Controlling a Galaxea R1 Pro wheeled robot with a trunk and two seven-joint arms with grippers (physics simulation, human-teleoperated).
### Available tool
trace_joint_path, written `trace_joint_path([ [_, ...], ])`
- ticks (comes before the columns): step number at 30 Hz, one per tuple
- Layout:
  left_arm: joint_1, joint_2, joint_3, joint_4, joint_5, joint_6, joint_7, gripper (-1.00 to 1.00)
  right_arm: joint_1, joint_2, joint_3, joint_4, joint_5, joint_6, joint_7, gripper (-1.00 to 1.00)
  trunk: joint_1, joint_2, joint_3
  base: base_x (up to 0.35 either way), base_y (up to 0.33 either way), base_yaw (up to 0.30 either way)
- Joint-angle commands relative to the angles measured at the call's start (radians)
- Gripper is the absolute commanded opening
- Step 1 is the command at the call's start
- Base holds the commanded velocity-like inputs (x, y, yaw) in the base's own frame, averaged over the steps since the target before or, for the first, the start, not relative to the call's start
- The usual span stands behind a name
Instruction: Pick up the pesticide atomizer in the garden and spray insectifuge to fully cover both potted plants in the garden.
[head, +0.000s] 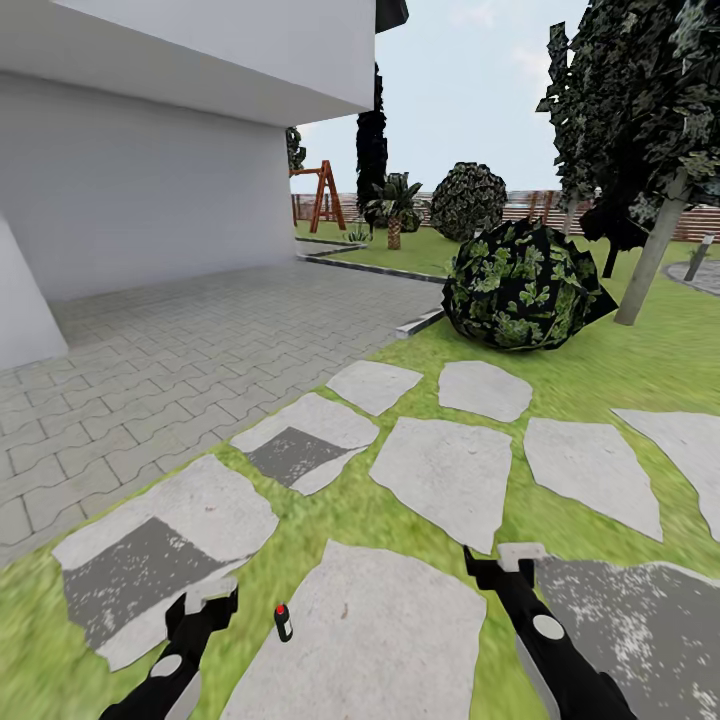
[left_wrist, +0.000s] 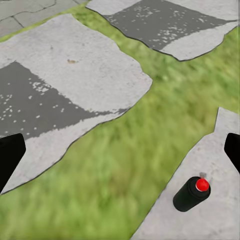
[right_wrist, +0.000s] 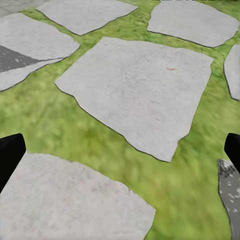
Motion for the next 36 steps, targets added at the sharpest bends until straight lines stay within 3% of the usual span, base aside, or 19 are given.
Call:
trace_joint_path([
  [1, 0.000, 0.000, -0.002, 0.001, -0.002, -0.004, 0.000, 1.00, -0.001, -0.001, 0.000, 0.000, 0.000, -0.003, 0.000, 1.00, 0.000, 0.000, -0.001, 0.117, -0.065, 0.000],
  [7, 0.001, -0.001, -0.006, 0.002, -0.031, -0.005, 0.002, 1.00, -0.001, -0.004, -0.001, 0.003, 0.000, -0.004, 0.001, 1.00, 0.000, 0.000, -0.001, 0.153, -0.172, 0.000],
  [22, 0.001, 0.000, -0.005, 0.001, -0.035, -0.006, 0.003, 1.00, -0.001, -0.004, -0.003, 0.003, -0.001, -0.007, -0.006, 1.00, 0.000, 0.000, -0.001, 0.173, -0.235, 0.106],
  [31, 0.001, 0.001, -0.006, 0.001, -0.035, -0.007, -0.003, 1.00, -0.001, -0.005, -0.003, 0.002, -0.001, -0.007, -0.004, 1.00, 0.000, 0.000, -0.001, 0.036, -0.027, 0.017],
  [36, 0.001, 0.001, -0.009, 0.002, -0.035, -0.007, -0.008, 1.00, -0.001, -0.005, -0.003, 0.002, -0.002, -0.007, -0.004, 1.00, 0.019, -0.035, -0.017, 0.001, -0.001, 0.000],
])
